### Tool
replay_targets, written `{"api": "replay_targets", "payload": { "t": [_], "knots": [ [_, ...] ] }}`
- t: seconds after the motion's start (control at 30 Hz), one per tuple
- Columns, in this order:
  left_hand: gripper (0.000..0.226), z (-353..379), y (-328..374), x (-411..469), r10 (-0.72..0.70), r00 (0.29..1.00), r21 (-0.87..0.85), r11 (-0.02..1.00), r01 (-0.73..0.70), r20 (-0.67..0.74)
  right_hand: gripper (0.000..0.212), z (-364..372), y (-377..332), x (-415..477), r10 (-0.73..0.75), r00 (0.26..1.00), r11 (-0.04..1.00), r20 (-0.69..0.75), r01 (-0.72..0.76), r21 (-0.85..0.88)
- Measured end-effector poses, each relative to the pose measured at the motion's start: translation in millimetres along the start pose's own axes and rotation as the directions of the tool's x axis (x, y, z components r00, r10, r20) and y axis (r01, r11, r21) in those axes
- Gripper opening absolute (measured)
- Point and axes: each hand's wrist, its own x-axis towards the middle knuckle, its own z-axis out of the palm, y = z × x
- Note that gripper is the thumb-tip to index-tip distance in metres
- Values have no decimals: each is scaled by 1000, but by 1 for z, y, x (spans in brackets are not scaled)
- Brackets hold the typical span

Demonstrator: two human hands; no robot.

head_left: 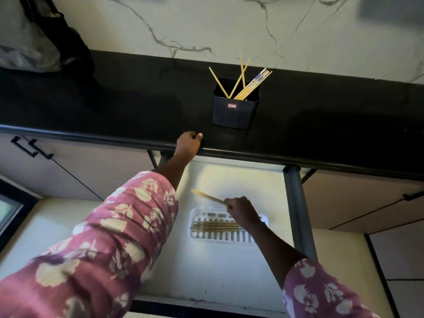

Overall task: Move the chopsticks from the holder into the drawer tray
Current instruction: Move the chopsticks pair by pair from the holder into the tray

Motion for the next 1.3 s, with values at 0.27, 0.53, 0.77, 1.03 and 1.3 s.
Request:
{"api": "replay_targets", "payload": {
  "t": [0.27, 0.53, 0.77, 1.03, 1.3],
  "knots": [
    [67, 6, -16, 38, -31, 976, 535, 840, -91, 216, 30, 46, 17, -14, -20, 969, 985, 246, 61, -162],
    [92, 25, -10, 51, -183, 971, 605, 795, 53, 155, 35, 61, 22, -1, -49, 951, 960, 306, 129, -250],
    [86, 29, -10, 63, -234, 957, 614, 785, 81, 174, 40, 73, 29, 12, -60, 953, 941, 298, 154, -302],
    [85, 30, -10, 65, -243, 956, 626, 775, 87, 168, 53, 93, 39, 11, -38, 963, 951, 266, 116, -287],
    [84, 31, -10, 65, -241, 957, 615, 783, 95, 159, 31, 69, 31, 6, -65, 948, 940, 311, 162, -300]
  ]
}}
